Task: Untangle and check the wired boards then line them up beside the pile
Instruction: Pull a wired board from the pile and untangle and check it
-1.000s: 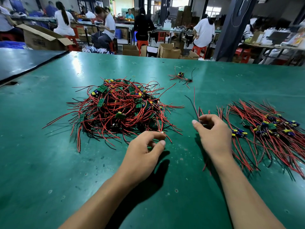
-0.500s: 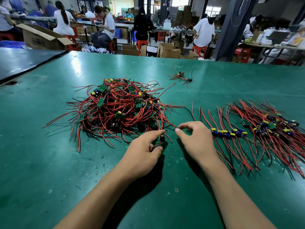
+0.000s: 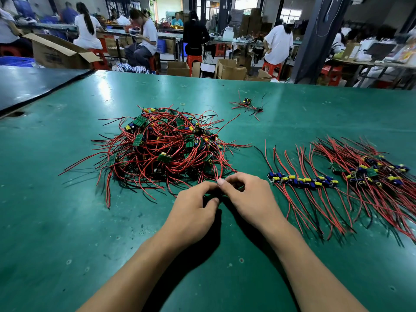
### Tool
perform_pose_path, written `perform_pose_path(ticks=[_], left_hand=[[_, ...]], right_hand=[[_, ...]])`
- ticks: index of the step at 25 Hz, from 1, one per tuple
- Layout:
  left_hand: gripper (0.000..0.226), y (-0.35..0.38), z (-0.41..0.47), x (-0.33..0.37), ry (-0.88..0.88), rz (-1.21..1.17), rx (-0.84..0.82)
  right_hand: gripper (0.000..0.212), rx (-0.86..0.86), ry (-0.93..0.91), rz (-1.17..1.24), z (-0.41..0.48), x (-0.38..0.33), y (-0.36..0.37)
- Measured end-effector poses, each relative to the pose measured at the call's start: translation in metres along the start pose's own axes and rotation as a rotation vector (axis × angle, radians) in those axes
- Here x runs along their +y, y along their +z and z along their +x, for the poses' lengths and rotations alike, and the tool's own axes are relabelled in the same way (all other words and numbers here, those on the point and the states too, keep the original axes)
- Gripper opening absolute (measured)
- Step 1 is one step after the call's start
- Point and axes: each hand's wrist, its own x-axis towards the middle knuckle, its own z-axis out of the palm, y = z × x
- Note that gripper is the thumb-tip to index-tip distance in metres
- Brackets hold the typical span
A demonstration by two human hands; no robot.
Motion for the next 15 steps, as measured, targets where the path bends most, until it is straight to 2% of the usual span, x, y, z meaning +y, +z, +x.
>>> perform_pose_path(ticks=[5, 7, 10, 13, 15], left_hand=[[0.029, 0.002, -0.004, 0.0, -0.022, -0.128, 0.017], [0.033, 0.001, -0.005, 0.001, -0.038, -0.206, 0.028], [0.031, 0.001, -0.005, 0.002, -0.042, -0.286, 0.076], [0.02, -0.002, -0.005, 0.002, -0.02, -0.314, 0.192], [0.013, -0.006, -0.003, 0.002, -0.029, -0.319, 0.268]], right_hand=[[0.027, -0.05, 0.008, -0.073, 0.001, -0.003, -0.003], [0.026, -0.1, 0.011, -0.029, 0.002, -0.003, -0.005], [0.015, -0.119, 0.035, 0.25, 0.004, -0.005, -0.01], [0.007, -0.167, 0.172, 0.687, 0.003, -0.012, -0.019], [0.016, -0.224, 0.232, 0.977, 0.003, -0.014, -0.03]])
